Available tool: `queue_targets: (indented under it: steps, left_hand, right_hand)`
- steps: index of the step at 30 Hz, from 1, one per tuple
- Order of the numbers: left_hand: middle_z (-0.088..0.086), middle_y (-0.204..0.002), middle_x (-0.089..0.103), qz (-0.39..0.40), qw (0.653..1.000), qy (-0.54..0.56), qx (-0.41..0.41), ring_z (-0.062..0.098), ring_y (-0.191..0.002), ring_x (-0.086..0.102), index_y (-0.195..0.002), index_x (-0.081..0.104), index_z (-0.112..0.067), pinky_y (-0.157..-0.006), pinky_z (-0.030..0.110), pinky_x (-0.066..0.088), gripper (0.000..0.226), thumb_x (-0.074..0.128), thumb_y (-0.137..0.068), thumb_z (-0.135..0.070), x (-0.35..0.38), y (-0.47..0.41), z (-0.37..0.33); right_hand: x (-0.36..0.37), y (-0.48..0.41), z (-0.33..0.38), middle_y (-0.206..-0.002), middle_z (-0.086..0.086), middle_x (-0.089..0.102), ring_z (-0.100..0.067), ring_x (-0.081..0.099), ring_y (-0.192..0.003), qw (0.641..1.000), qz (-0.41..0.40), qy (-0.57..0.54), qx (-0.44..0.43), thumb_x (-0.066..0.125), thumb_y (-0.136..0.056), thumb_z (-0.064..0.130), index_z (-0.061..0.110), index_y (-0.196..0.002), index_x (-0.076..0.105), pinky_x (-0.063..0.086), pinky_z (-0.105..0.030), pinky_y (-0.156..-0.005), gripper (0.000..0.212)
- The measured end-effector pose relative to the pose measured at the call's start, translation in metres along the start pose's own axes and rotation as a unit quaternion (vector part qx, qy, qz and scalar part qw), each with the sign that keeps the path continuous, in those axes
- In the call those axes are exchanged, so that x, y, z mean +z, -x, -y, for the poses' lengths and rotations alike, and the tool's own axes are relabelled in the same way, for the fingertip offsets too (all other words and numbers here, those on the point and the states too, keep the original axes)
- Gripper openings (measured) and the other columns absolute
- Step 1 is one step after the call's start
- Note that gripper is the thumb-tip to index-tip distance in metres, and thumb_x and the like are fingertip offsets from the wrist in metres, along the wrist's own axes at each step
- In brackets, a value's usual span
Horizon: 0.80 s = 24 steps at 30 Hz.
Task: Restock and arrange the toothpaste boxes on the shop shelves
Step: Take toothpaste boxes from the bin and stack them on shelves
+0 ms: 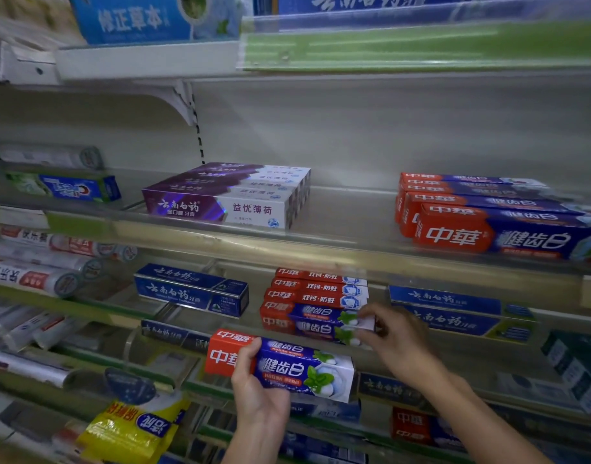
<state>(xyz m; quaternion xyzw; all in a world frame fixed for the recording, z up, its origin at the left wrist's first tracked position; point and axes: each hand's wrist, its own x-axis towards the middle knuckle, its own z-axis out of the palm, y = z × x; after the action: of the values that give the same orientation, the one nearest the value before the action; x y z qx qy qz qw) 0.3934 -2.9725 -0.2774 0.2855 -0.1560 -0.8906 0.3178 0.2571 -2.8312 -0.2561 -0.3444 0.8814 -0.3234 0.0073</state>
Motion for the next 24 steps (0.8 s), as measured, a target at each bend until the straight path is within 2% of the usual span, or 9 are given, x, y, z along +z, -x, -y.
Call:
queue_targets:
  steps: [2, 4, 10, 14, 17, 18, 21, 22, 24]
  left_hand:
    - [0.01, -0.088, 0.065, 0.012, 1.0, -0.006, -0.009, 0.026, -0.08, 0.061, -0.104, 0.06, -0.011, -0.072, 0.041, 0.05, 0.033, 0.065, -0.073, -0.019, 0.0, 0.006, 0.003]
    - [0.011, -0.089, 0.065, 0.021, 0.999, -0.011, -0.023, 0.026, -0.08, 0.061, -0.106, 0.059, -0.01, -0.069, 0.042, 0.049, 0.029, 0.064, -0.079, -0.018, 0.003, 0.016, 0.009]
    - [0.014, -0.096, 0.069, 0.104, 0.994, -0.013, -0.04, 0.029, -0.088, 0.062, -0.11, 0.06, -0.014, -0.075, 0.042, 0.049, 0.025, 0.056, -0.086, -0.019, 0.02, 0.07, 0.01]
    - [0.011, -0.085, 0.076, 0.158, 0.986, -0.008, -0.051, 0.029, -0.087, 0.067, -0.109, 0.061, -0.014, -0.076, 0.045, 0.049, 0.042, 0.063, -0.072, -0.033, 0.021, 0.114, -0.002]
    - [0.012, -0.088, 0.076, 0.183, 0.982, -0.009, -0.047, 0.026, -0.075, 0.073, -0.108, 0.061, -0.015, -0.072, 0.045, 0.049, 0.072, 0.087, -0.046, -0.043, 0.017, 0.145, -0.014]
    - [0.012, -0.087, 0.076, 0.186, 0.982, -0.008, -0.045, 0.025, -0.073, 0.074, -0.109, 0.061, -0.016, -0.072, 0.045, 0.049, 0.074, 0.087, -0.046, -0.042, 0.016, 0.153, -0.017]
    - [0.011, -0.084, 0.076, 0.203, 0.978, 0.009, -0.054, 0.023, -0.068, 0.074, -0.113, 0.06, -0.015, -0.072, 0.045, 0.049, 0.052, 0.068, -0.065, -0.035, 0.016, 0.174, -0.027]
    - [0.012, -0.086, 0.076, 0.21, 0.976, 0.008, -0.059, 0.024, -0.069, 0.074, -0.114, 0.06, -0.015, -0.073, 0.046, 0.051, 0.057, 0.073, -0.062, -0.035, 0.015, 0.18, -0.029]
    - [0.014, -0.095, 0.075, 0.228, 0.972, 0.004, -0.061, 0.025, -0.075, 0.074, -0.113, 0.062, -0.015, -0.072, 0.046, 0.056, 0.087, 0.093, -0.035, -0.038, 0.011, 0.191, -0.03]
  right_hand:
    - [-0.011, 0.015, 0.004, -0.102, 0.019, 0.062, -0.002, 0.059, -0.093, 0.997, -0.02, -0.072, 0.002, 0.065, -0.086, 0.037, 0.038, -0.104, 0.062, 0.05, -0.028, -0.082, 0.019]
    - [-0.026, 0.033, 0.013, -0.095, 0.018, 0.068, 0.0, 0.062, -0.087, 0.991, -0.056, -0.118, -0.023, 0.068, -0.083, 0.038, 0.039, -0.099, 0.065, 0.052, -0.028, -0.076, 0.016]
    - [-0.066, 0.089, 0.058, -0.081, 0.0, 0.07, -0.014, 0.065, -0.074, 0.981, -0.111, -0.141, -0.079, 0.068, -0.076, 0.046, 0.039, -0.087, 0.068, 0.053, -0.042, -0.069, 0.013]
    - [-0.086, 0.123, 0.084, -0.075, -0.002, 0.068, -0.015, 0.062, -0.068, 0.977, -0.15, -0.125, -0.088, 0.071, -0.079, 0.039, 0.04, -0.085, 0.066, 0.052, -0.042, -0.064, 0.009]
    - [-0.095, 0.149, 0.103, -0.076, 0.0, 0.069, -0.014, 0.065, -0.068, 0.974, -0.162, -0.128, -0.095, 0.07, -0.079, 0.042, 0.045, -0.083, 0.063, 0.053, -0.043, -0.062, 0.009]
    - [-0.097, 0.157, 0.108, -0.077, 0.0, 0.07, -0.014, 0.066, -0.07, 0.972, -0.166, -0.134, -0.097, 0.069, -0.078, 0.046, 0.045, -0.084, 0.063, 0.053, -0.043, -0.061, 0.008]
    - [-0.105, 0.18, 0.126, -0.076, -0.003, 0.07, -0.018, 0.067, -0.069, 0.966, -0.177, -0.148, -0.113, 0.06, -0.074, 0.058, 0.042, -0.09, 0.063, 0.053, -0.045, -0.06, 0.023]
    - [-0.108, 0.189, 0.131, -0.076, -0.004, 0.07, -0.019, 0.067, -0.068, 0.965, -0.181, -0.148, -0.119, 0.059, -0.073, 0.059, 0.041, -0.092, 0.062, 0.053, -0.045, -0.059, 0.026]
    - [-0.114, 0.207, 0.139, -0.077, -0.003, 0.07, -0.019, 0.068, -0.069, 0.963, -0.188, -0.146, -0.123, 0.06, -0.072, 0.06, 0.041, -0.092, 0.063, 0.054, -0.044, -0.059, 0.028]
